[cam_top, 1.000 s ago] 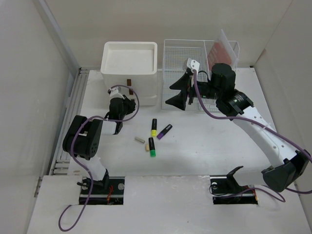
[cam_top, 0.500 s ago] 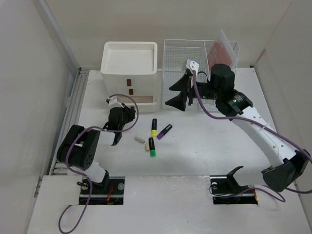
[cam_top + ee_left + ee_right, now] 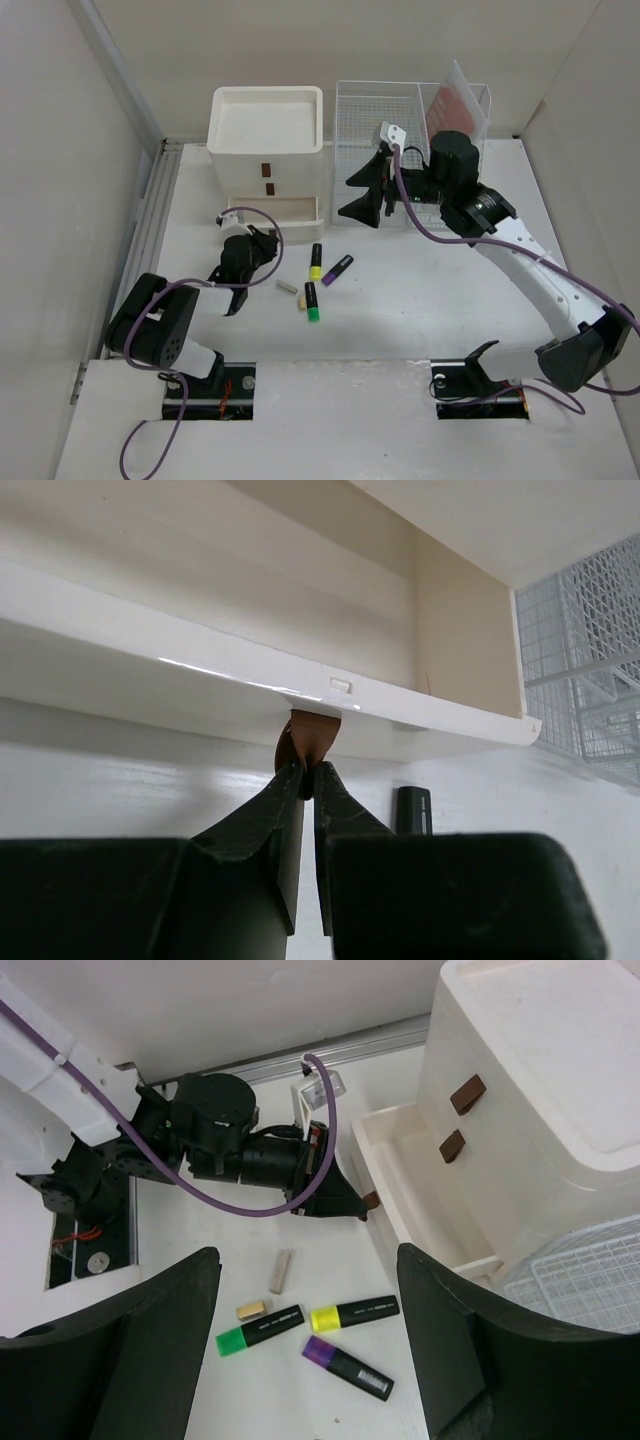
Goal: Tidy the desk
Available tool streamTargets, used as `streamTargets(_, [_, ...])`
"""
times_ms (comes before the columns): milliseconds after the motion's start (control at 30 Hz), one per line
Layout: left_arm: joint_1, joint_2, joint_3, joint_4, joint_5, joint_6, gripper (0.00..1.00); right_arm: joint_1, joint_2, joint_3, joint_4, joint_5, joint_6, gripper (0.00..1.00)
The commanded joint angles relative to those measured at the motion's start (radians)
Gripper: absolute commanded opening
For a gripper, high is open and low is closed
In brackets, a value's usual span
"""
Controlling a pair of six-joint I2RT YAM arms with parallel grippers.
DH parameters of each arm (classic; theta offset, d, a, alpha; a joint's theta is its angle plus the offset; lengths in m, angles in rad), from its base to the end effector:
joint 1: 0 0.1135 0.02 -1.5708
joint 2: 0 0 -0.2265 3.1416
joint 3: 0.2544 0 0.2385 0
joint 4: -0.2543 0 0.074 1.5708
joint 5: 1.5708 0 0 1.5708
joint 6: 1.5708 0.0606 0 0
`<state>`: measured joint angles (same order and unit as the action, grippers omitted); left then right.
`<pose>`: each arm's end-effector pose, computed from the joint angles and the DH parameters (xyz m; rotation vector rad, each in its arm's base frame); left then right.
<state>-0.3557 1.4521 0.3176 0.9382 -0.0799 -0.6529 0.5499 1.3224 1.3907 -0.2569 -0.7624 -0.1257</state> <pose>0.2613 -0.0919 0.1284 -0.3272 1.7841 -0.6556 0.2392 0.1957 0.3866 -1.1056 1.4306 0.9713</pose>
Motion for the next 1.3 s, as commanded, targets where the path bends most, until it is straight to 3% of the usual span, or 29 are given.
streamTargets(0, [-0.014, -0.036, -0.04, 0.008, 0.009, -0.03, 0.0, -0.005, 0.005, 0.001, 0.064, -0.035, 0.011, 0.77])
streamTargets(100, [-0.014, -0.036, -0.04, -0.002, 0.0, -0.03, 0.04, -0.005, 0.014, -0.009, 0.064, -0.044, 0.011, 0.77])
streamTargets(133, [-0.014, -0.036, -0.04, -0.003, 0.0, -0.03, 0.15, -0.005, 0.014, -0.009, 0.064, -0.044, 0.011, 0.77])
streamTargets(167, [-0.014, -0.045, -0.049, -0.003, -0.009, -0.03, 0.37, -0.005, 0.014, -0.009, 0.064, -0.044, 0.011, 0.77])
streamTargets(300, [-0.014, -0.082, -0.058, -0.012, -0.018, -0.039, 0.72, -0.005, 0.023, -0.009, 0.064, -0.054, 0.011, 0.77])
streamTargets(467, [-0.032, -0.209, -0.08, -0.087, -0.037, -0.039, 0.89, -0.005, 0.041, -0.018, 0.053, -0.054, -0.058, 0.77])
streamTargets(600, [-0.092, -0.421, -0.103, -0.22, -0.066, -0.03, 0.96, -0.005, 0.052, -0.028, 0.03, -0.003, -0.141, 0.77])
streamTargets(667, [-0.112, -0.605, -0.112, -0.277, -0.054, -0.03, 1.0, -0.005, 0.061, -0.028, 0.018, 0.02, -0.182, 0.73])
streamTargets(733, [-0.137, -0.816, -0.092, -0.399, -0.054, -0.03, 1.0, -0.005, 0.072, -0.028, 0.018, 0.057, -0.205, 0.7])
streamTargets(867, [-0.137, -1.028, 0.076, -0.734, -0.133, 0.005, 1.0, 0.059, 0.147, -0.012, -0.056, 0.156, -0.316, 0.64])
streamTargets(967, [-0.15, -1.03, 0.254, -0.958, -0.159, 0.049, 1.0, 0.171, 0.211, 0.031, -0.142, 0.222, -0.392, 0.58])
streamTargets(1100, [-0.15, -0.945, 0.454, -1.11, -0.032, 0.091, 1.0, 0.303, 0.331, 0.031, -0.151, 0.342, -0.405, 0.56])
streamTargets(1267, [-0.15, -0.894, 0.612, -1.26, 0.009, 0.295, 1.0, 0.375, 0.445, 0.068, -0.151, 0.425, -0.281, 0.55])
